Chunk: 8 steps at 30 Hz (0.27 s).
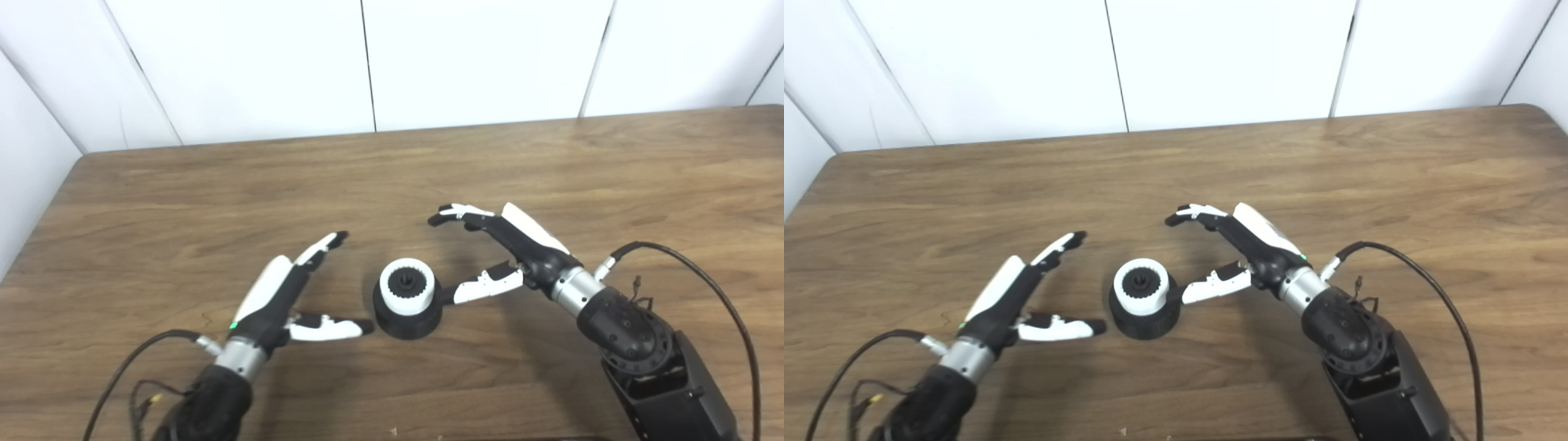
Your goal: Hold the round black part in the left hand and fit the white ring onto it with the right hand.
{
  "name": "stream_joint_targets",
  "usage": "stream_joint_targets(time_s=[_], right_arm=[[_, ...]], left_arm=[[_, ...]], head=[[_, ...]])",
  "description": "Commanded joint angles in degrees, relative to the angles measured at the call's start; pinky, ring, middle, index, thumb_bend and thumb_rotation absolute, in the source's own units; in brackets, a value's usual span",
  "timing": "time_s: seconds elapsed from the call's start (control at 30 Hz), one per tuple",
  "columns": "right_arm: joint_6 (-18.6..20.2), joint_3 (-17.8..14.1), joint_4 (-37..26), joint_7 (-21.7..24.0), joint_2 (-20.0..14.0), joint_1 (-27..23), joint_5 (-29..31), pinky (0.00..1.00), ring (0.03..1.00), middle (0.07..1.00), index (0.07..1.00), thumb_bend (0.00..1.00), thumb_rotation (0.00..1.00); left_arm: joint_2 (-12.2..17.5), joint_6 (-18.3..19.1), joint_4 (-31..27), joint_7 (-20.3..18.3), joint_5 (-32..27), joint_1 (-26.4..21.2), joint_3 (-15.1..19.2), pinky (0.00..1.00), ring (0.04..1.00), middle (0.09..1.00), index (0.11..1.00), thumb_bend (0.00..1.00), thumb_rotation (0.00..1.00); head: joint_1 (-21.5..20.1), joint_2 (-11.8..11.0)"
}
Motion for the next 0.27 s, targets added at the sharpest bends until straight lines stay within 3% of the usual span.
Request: stream_joint_targets(time_s=[0.0, 0.13, 0.23], right_arm=[[-1.11, -1.43, -1.38, -1.36, -0.41, -2.07, 0.87, 0.9, 0.959, 0.916, 0.812, 1.0, 0.45], [-0.99, -3.25, -1.34, -1.87, -0.76, -1.43, 1.6, 0.91, 0.962, 0.916, 0.815, 1.0, 0.46], [-0.82, -4.85, -0.79, -2.3, -0.62, -0.7, 2.96, 0.91, 0.952, 0.922, 0.829, 1.0, 0.48]], left_arm=[[2.13, -1.81, -2.42, 0.94, -2.18, 0.02, 2.36, 0.89, 0.954, 0.954, 0.962, 1.0, 0.39], [2.76, -3.45, -1.98, 3.37, -6.72, 2.4, 7.72, 0.85, 0.917, 0.931, 0.945, 1.0, 0.42], [1.96, -4.91, -1.68, 5.63, -9.16, 4.42, 11.12, 0.86, 0.929, 0.945, 0.943, 0.91, 0.6]], head=[[0.04, -0.01], [0.13, -0.09], [0.03, -0.07]])
